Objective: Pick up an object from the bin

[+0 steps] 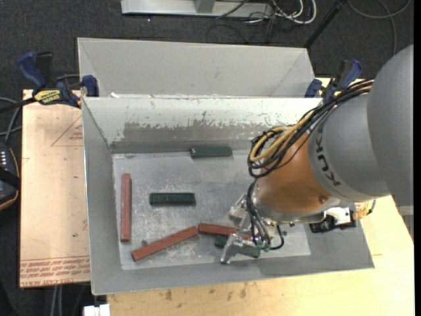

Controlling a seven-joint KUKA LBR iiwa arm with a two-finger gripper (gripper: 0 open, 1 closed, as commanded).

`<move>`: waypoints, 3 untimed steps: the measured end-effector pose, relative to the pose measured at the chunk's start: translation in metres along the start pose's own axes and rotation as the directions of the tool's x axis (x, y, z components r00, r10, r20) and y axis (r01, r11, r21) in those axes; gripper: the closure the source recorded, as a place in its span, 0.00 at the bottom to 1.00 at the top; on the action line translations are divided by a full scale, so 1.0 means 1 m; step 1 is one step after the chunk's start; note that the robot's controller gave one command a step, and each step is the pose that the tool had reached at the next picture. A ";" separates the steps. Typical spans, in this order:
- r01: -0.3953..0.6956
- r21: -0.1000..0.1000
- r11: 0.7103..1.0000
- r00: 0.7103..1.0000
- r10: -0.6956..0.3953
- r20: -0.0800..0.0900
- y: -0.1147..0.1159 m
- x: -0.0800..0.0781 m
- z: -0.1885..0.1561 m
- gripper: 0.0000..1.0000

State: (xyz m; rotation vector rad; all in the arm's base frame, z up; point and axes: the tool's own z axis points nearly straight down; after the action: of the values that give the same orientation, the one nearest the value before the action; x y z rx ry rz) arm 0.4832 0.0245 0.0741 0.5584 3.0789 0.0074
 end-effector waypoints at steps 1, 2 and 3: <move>-0.053 -0.004 0.999 0.999 0.053 0.007 0.000 -0.003 -0.003 1.00; -0.061 -0.004 0.998 0.998 0.061 0.007 0.000 -0.003 -0.003 1.00; -0.065 -0.002 0.998 0.998 0.065 0.004 0.000 -0.003 -0.005 1.00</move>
Offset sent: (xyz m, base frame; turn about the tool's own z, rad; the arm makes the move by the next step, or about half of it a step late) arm 0.0000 0.0000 0.0000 0.0000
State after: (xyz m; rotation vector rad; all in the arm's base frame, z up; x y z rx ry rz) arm 0.4862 0.0234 0.0788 0.6578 3.0550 0.0105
